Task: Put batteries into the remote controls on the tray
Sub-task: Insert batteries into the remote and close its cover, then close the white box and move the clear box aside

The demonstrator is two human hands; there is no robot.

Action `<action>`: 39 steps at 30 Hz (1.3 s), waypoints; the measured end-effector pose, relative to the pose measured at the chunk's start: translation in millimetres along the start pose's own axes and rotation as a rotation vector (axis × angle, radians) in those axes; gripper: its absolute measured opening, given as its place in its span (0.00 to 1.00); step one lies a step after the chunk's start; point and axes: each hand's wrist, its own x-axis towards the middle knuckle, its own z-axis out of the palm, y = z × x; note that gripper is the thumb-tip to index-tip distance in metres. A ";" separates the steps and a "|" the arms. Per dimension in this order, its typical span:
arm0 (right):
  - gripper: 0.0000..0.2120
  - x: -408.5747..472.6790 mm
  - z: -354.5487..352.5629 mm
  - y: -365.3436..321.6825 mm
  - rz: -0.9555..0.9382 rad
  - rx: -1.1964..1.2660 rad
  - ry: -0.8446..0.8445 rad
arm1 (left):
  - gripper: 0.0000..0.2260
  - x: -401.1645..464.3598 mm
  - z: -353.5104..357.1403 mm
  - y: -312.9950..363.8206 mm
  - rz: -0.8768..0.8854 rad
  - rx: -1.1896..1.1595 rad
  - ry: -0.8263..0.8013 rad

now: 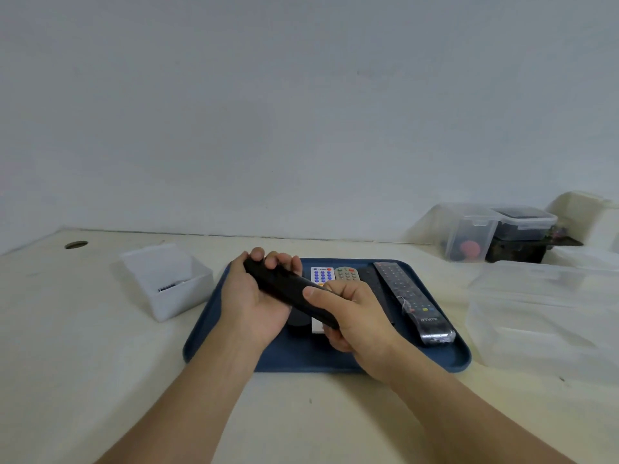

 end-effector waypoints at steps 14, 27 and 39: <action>0.02 7.2 47.4 -10.1 -0.455 -0.542 0.353 | 0.10 5.9 -13.0 53.2 0.844 1.102 0.414; 0.21 45.8 114.6 8.8 -0.392 -1.539 -0.044 | 0.28 25.2 -106.5 157.5 0.315 1.338 0.782; 0.16 53.7 79.4 14.7 -0.580 -1.119 0.155 | 0.19 25.8 -88.3 143.3 0.493 1.296 0.677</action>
